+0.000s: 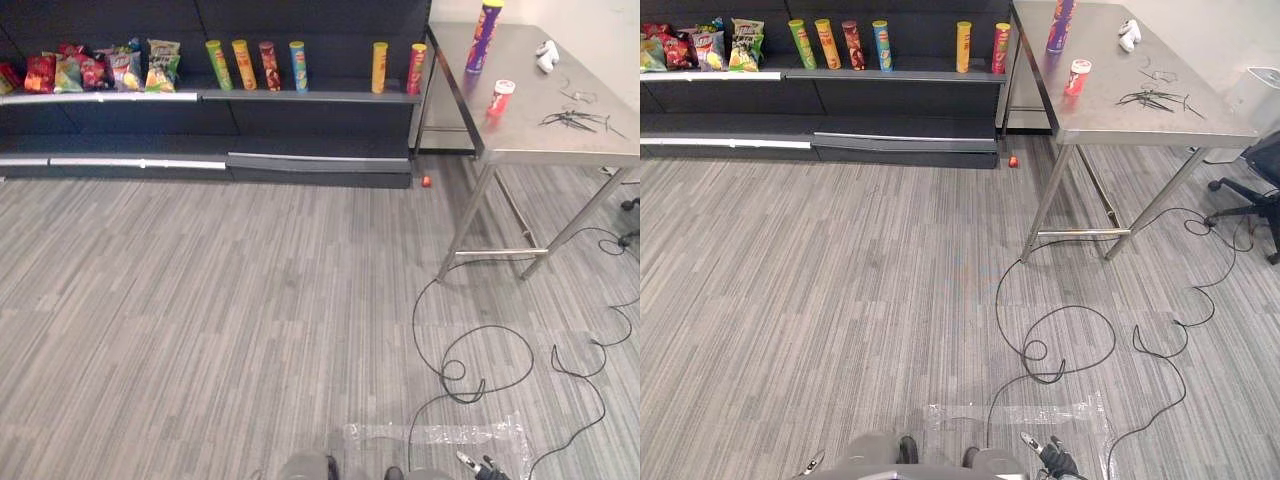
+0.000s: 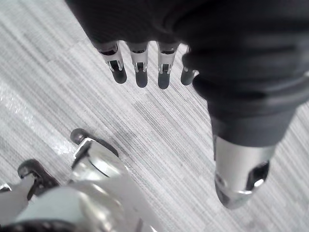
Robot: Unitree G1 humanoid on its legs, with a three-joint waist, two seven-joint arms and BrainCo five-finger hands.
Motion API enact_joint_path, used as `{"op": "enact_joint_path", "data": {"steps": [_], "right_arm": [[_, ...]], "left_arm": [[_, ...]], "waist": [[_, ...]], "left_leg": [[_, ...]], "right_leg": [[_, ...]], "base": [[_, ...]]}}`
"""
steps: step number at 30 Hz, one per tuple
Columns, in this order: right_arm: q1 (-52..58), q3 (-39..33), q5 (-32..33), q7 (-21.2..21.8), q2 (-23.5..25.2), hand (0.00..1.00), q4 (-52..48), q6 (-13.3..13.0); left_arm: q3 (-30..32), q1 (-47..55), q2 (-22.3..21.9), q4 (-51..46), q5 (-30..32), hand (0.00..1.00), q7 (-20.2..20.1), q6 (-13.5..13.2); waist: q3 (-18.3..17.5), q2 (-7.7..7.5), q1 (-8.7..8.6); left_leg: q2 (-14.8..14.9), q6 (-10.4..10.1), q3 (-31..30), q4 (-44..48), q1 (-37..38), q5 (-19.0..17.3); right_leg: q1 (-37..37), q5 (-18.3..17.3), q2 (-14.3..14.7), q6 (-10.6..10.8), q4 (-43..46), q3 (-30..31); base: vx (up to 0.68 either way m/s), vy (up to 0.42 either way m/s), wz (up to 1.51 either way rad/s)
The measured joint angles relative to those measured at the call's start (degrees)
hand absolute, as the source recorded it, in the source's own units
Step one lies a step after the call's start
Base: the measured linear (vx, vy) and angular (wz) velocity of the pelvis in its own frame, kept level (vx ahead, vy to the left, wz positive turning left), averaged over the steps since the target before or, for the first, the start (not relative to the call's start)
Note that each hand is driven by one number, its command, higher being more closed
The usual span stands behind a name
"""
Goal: Put the gum and the chips on the shelf.
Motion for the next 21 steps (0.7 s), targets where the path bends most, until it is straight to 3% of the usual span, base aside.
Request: {"op": "enact_joint_path", "data": {"steps": [2, 5, 7, 9, 10, 11, 12, 14, 16, 19, 20, 21], "right_arm": [[0.14, -0.01, 0.0, 0.07, 0.02, 0.0, -0.75, -0.08], [0.35, -0.04, 0.01, 1.01, 0.0, 0.0, -1.34, -0.45], [0.5, -0.37, -0.04, 2.05, -0.13, 0.0, -1.46, -0.58], [0.7, -0.64, -0.53, 3.1, -0.68, 0.0, -1.44, -0.89], [0.99, -0.66, -0.75, 3.71, -1.4, 0.0, -1.1, -0.92], [1.04, -0.64, -0.88, 3.73, -1.3, 0.0, -0.96, -0.87], [0.89, -0.68, -2.67, 3.97, -0.79, 0.0, -0.04, -0.87], [0.7, -0.77, -4.3, 4.07, 0.49, 0.0, 0.11, -1.06], [0.54, -1.68, -5.82, 3.34, 1.2, 0.0, 0.64, -1.84], [1.07, -3.95, -6.23, 1.36, 1.89, 0.0, 1.22, -2.26], [0.88, -4.76, -6.27, 0.58, 2.18, 0.0, 1.24, -2.35], [1.11, -5.27, -6.11, -0.4, 2.37, 0.0, 1.23, -2.83]], "left_arm": [[0.79, 0.79, -0.61, 0.03, -1.52, 0.0, -0.41, -0.34], [1.33, 1.38, -0.94, 0.08, -2.53, 0.0, -2.38, -0.79], [1.83, 1.6, -1.32, 0.07, -3.3, 0.0, -2.69, -0.79], [1.78, 2.15, -1.73, 0.17, -3.55, 0.0, -3.35, -0.76], [1.73, 2.79, -2.22, 0.5, -4.67, 0.0, -3.39, -0.65], [1.74, 2.99, -2.28, 0.74, -4.86, 0.0, -3.4, -0.65], [1.47, 3.22, -1.39, 1.17, -4.75, 0.0, -3.43, -0.61], [1.36, 2.33, -0.13, 1.19, -4.43, 0.0, -3.53, -0.79], [1.4, 1.37, 0.53, 1.22, -1.57, 0.0, -3.53, -0.57], [1.55, 0.93, 0.69, 1.46, 0.15, 0.0, -3.12, -0.44], [1.48, 1.03, 0.85, 1.47, 0.89, 0.0, -2.93, -0.32], [0.8, 1.16, 1.07, 1.42, 1.84, 0.0, -2.99, -0.3]], "waist": [[0.45, 0.06, -0.03], [0.27, -0.45, 0.0], [0.28, -0.35, -0.03], [0.49, 0.64, -0.12], [1.22, 1.86, -0.09], [1.41, 1.89, -0.11], [1.46, 0.74, 0.58], [1.08, -0.92, 0.25], [0.14, -1.71, -0.12], [-1.01, -2.11, 0.08], [-0.9, -2.29, -0.06], [-0.77, -2.88, -0.13]], "left_leg": [[1.75, 0.57, 0.36, 0.98, -1.31, -2.82], [3.37, 0.46, 0.94, -11.48, -1.07, -2.62], [3.81, -0.22, -0.18, -21.78, -1.35, 0.76], [5.65, -2.57, -3.83, -32.62, -1.04, 4.26], [7.78, -3.99, -5.24, -33.06, -0.44, 6.43], [7.72, -4.4, -5.15, -32.04, -0.1, 8.16], [5.78, -4.32, -4.86, -27.53, 0.07, 9.64], [4.36, -3.73, -4.87, -21.5, -1.33, 6.41], [2.5, -2.24, -4.31, -17.98, -1.44, 2.36], [-0.34, -0.17, -2.19, -17.64, 0.57, -0.21], [-2.18, 1.15, -1.3, -18.73, 2.99, -1.04], [-3.89, 2.24, -0.17, -20.43, 5.89, -1.76]], "right_leg": [[1.16, -1.06, -0.5, -0.18, 0.92, 0.34], [2.06, -3.41, -3.58, 1.54, 3.1, 2.61], [2.43, -4.89, -5.78, 3.04, 3.76, 3.98], [4.08, -7.2, -6.74, 5.14, 4.05, 5.82], [6.95, -9.21, -7.1, 7.26, 4.09, 7.33], [7.76, -9.73, -7.6, 7.72, 4.06, 7.69], [9.85, -10.74, -9.36, 6.39, 3.46, 9.68], [10.08, -7.97, -9.55, 5.51, 4.73, 11.24], [8.66, -3.68, -10.9, 6.42, 8.73, 12.92], [4.11, 0.0, -13.62, 6.23, 19.28, 14.76], [0.88, 4.2, -15.62, 5.77, 27.5, 14.72], [-1.99, 11.33, -17.88, 6.24, 33.72, 14.16]], "base": [[0.1, 0.07, -0.08], [0.17, 0.139, -0.23], [0.25, 0.25, -0.28], [0.31, 0.392, -0.44], [0.41, 0.54, -0.46], [0.45, 0.542, -0.56], [0.42, 0.374, -0.42], [0.39, 0.284, -0.22], [0.31, 0.259, 0.01], [0.27, 0.218, -0.07], [0.28, 0.192, 0.02], [0.28, 0.193, 0.02]]}}
